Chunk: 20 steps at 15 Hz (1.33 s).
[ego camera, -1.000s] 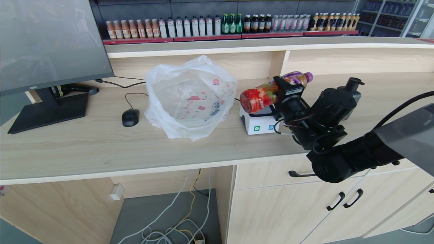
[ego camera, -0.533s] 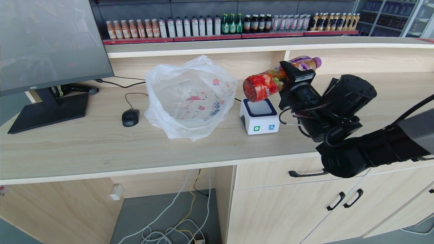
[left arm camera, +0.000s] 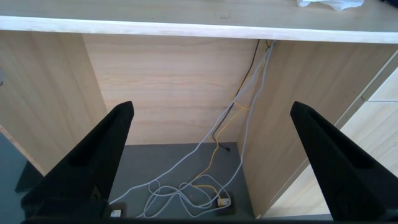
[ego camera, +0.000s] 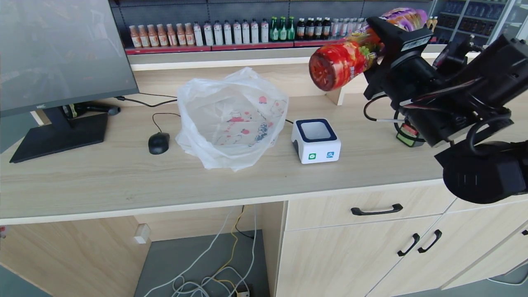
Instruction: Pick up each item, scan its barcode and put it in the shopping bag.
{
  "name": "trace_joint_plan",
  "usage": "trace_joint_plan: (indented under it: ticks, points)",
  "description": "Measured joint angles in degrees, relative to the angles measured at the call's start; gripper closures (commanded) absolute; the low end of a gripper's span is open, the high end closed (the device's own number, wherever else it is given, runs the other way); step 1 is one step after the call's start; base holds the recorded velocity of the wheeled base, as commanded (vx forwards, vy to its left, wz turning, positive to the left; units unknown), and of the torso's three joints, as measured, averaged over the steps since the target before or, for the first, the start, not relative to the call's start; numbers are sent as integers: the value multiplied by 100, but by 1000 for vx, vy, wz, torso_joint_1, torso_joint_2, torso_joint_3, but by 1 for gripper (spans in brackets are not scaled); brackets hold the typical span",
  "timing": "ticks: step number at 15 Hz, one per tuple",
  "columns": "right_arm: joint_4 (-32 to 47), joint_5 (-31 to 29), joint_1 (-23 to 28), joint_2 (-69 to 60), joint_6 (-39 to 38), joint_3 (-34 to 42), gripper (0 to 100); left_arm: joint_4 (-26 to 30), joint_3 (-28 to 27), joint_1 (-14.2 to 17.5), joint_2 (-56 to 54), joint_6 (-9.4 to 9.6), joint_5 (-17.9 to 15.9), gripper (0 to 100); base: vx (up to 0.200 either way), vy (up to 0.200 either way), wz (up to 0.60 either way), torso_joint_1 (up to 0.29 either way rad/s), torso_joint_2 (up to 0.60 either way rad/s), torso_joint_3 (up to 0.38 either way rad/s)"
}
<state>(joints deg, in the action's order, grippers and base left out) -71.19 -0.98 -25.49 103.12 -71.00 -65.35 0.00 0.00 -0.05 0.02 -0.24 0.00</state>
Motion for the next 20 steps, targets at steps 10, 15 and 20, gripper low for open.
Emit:
trace_joint_plan:
  ticks: [10, 15, 20]
  points:
    - [953, 351, -667, -747, 2625, -451, 100, 0, 0, 5, 0, 0, 0, 0, 0, 0, 0, 0, 0, 0]
    - [1186, 283, -1122, -800, 4921, -474, 100, 0, 0, -5, -2, 0, 0, 0, 0, 0, 0, 0, 0, 0]
    - [1172, -118, -1298, -712, 5849, -455, 100, 2, 0, -6, 0, 79, 0, 0, 0, 0, 0, 0, 0, 0]
